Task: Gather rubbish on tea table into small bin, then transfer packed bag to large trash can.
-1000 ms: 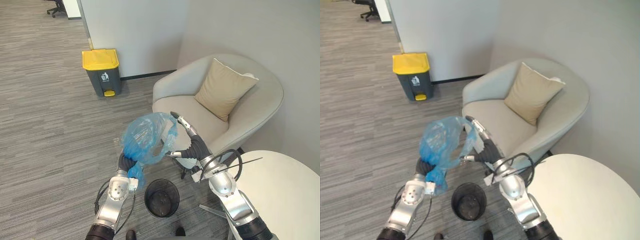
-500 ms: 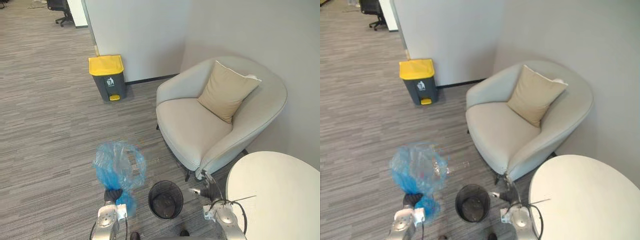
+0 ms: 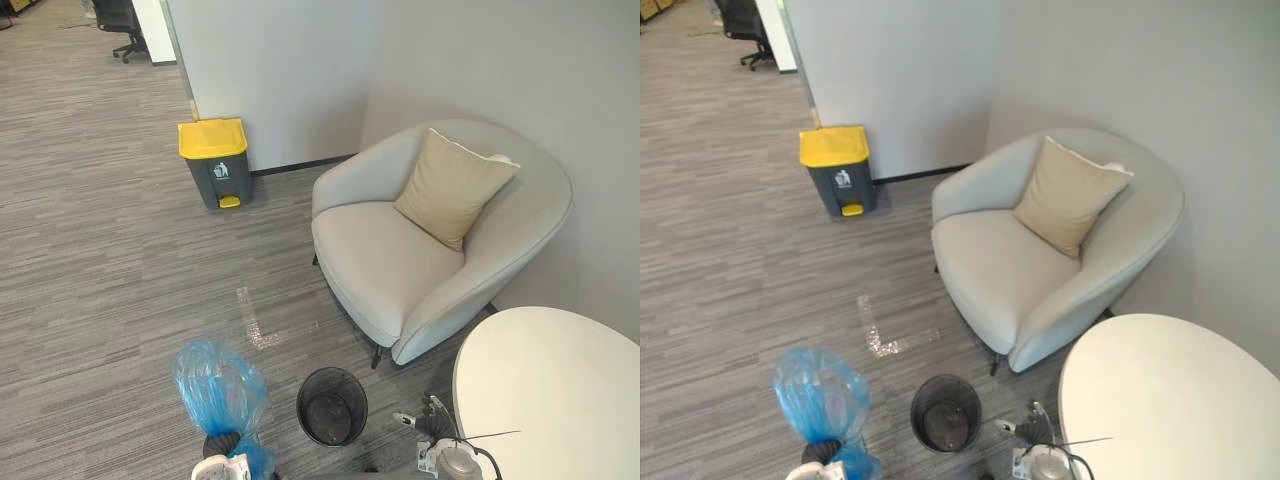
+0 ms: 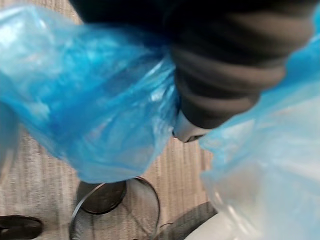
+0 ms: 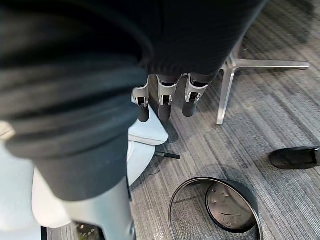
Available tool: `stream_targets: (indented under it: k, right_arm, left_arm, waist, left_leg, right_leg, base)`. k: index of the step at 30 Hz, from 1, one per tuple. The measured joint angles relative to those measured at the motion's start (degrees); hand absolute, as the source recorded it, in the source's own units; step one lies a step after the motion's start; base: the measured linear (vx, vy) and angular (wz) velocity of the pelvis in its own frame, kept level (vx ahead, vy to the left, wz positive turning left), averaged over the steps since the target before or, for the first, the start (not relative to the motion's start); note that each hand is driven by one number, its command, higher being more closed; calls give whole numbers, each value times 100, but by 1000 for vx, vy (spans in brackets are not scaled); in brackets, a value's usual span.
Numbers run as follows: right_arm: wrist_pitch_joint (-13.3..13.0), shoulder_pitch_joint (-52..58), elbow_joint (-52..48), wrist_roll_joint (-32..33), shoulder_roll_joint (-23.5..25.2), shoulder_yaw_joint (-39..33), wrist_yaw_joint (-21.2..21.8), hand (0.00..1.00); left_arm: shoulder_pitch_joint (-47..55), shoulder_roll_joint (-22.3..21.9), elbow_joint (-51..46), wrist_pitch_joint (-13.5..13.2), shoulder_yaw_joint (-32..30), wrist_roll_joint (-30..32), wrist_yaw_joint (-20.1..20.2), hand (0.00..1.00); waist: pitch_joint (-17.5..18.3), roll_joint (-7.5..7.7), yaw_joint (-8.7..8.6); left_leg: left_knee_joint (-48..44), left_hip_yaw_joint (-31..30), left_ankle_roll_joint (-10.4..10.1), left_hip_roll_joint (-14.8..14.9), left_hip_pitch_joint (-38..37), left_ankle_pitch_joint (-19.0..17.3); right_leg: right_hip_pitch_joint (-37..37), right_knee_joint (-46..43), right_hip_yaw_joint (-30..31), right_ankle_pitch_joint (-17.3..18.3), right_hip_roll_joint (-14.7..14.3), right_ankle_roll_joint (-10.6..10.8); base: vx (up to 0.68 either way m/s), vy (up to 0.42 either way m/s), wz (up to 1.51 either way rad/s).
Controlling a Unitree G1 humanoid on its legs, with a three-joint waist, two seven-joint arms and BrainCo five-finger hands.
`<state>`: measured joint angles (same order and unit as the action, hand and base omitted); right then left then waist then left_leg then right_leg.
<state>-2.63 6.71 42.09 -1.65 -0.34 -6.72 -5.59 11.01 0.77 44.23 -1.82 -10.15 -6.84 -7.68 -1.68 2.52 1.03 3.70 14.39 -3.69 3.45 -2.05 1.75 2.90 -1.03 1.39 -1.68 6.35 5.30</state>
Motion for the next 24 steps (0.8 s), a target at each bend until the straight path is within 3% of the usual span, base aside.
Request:
stream_targets:
  k: [3, 4, 5, 6, 7, 10, 12, 13, 16, 17, 18, 19, 20, 21, 24]
  right_arm:
    - [1, -114, -42, -6, 70, 38, -44, 0]
    - [16, -259, -72, -11, 81, 19, -91, 0]
    - [27, -283, -81, -13, 90, 33, -115, 0]
    - [45, -250, -80, -13, 96, 47, -135, 0]
    - [44, -209, -79, -14, 111, 85, -150, 0]
    - [41, -248, -85, -8, 236, 146, -202, 0]
    - [42, -361, -83, 6, 232, 144, -233, 0]
    - [43, -444, -84, 12, 165, 214, -280, 0]
    - [91, -391, -89, 53, -7, 288, -417, 0]
    - [109, -387, -89, 51, -86, 298, -460, 0]
    - [108, -394, -94, 51, -74, 294, -463, 0]
    - [107, -435, -91, 52, -86, 281, -485, 0]
    - [105, -448, -86, 53, -70, 271, -544, 0]
    - [105, -439, -86, 54, -70, 264, -558, 0]
    - [105, -381, -69, 56, -46, 244, -573, 0]
  left_arm:
    - [-215, -28, -50, -4, -6, -52, 1, 100]
    - [-252, -188, -241, -28, -151, -132, -4, 100]
    - [-259, -213, -318, -39, -183, -150, -19, 100]
    - [-243, -219, -402, -44, -159, -182, -85, 100]
    - [-208, -213, -528, -48, -130, -207, -123, 100]
    - [-103, -166, -760, -48, -129, -231, -200, 100]
    - [-159, -228, -801, -44, -121, -235, -225, 100]
    - [-160, -396, -835, -37, -73, -246, -251, 100]
    - [-168, -399, -921, -30, 215, -326, -243, 100]
    - [-141, -423, -929, -29, 228, -348, -236, 100]
    - [-130, -424, -929, -30, 228, -350, -237, 100]
    - [-171, -385, -931, -29, 225, -347, -230, 100]
    - [-141, -387, -930, -26, 251, -342, -223, 100]
    - [-133, -388, -929, -26, 273, -342, -222, 100]
    - [-136, -386, -981, -25, 343, -341, -209, 100]
  waist:
    - [-177, 18, 86]
    - [-244, -116, 213]
    - [-266, -130, 214]
    - [-278, -125, 214]
    - [-279, -74, 233]
    - [-235, 137, 282]
    - [-231, 121, 338]
    - [-262, -146, 397]
    - [-335, -404, 351]
    - [-318, -464, 313]
    - [-345, -406, 285]
    - [-399, -337, 266]
    - [-448, -213, 263]
    - [-461, -184, 253]
    - [-393, -272, 213]
  left_leg:
    - [-1010, 249, 138, 152, 687, -403]
    - [-1199, 375, 206, 410, 967, -457]
    - [-1226, 388, 206, 460, 1003, -455]
    - [-1289, 344, 198, 473, 977, -447]
    - [-1438, 266, 187, 445, 1025, -436]
    - [-1748, 90, 53, 433, 1358, -347]
    - [-1716, 2, -70, 510, 1520, -180]
    - [-1463, -126, -94, 638, 1616, 52]
    - [-821, -382, -146, 685, 1578, 410]
    - [-508, -381, -329, 717, 1556, 250]
    - [-454, -300, -354, 716, 1570, 158]
    - [-590, -121, -251, 712, 1631, 134]
    - [-1305, 61, -1, 601, 1702, 207]
    - [-1623, 97, 56, 561, 1706, 156]
    - [-2633, 345, 96, 660, 1517, -618]
  right_leg:
    - [536, -304, 115, -244, -21, 67]
    - [775, -591, 60, -246, -126, 106]
    - [956, -1261, -70, 105, -129, -55]
    - [1010, -2273, -174, 726, -59, -172]
    - [824, -2860, -206, 1168, 100, -14]
    - [504, -3059, -188, 1835, 273, 114]
    - [367, -2492, -301, 2019, 138, -34]
    - [321, -2144, -501, 1999, -55, -227]
    - [450, -2321, -925, 2000, -185, -389]
    - [517, -2331, -1192, 1962, -194, -481]
    - [510, -2263, -1315, 1914, -142, -557]
    - [496, -2247, -1435, 1857, -41, -651]
    - [479, -2237, -1620, 1806, 172, -680]
    - [474, -2213, -1683, 1782, 231, -682]
    - [391, -1914, -2144, 1533, 283, -656]
  base:
    - [-164, -6, -47]
    - [-181, 9, -57]
    - [-158, -15, -34]
    - [-50, -63, 11]
    - [-38, -99, 22]
    - [-128, -211, 29]
    - [-208, -239, 20]
    - [-234, -204, 22]
    - [-276, -201, 68]
    - [-229, -189, 88]
    - [-206, -123, 81]
    - [-138, -74, 75]
    - [-132, -60, 69]
    - [-128, -51, 67]
    - [-90, 55, 81]
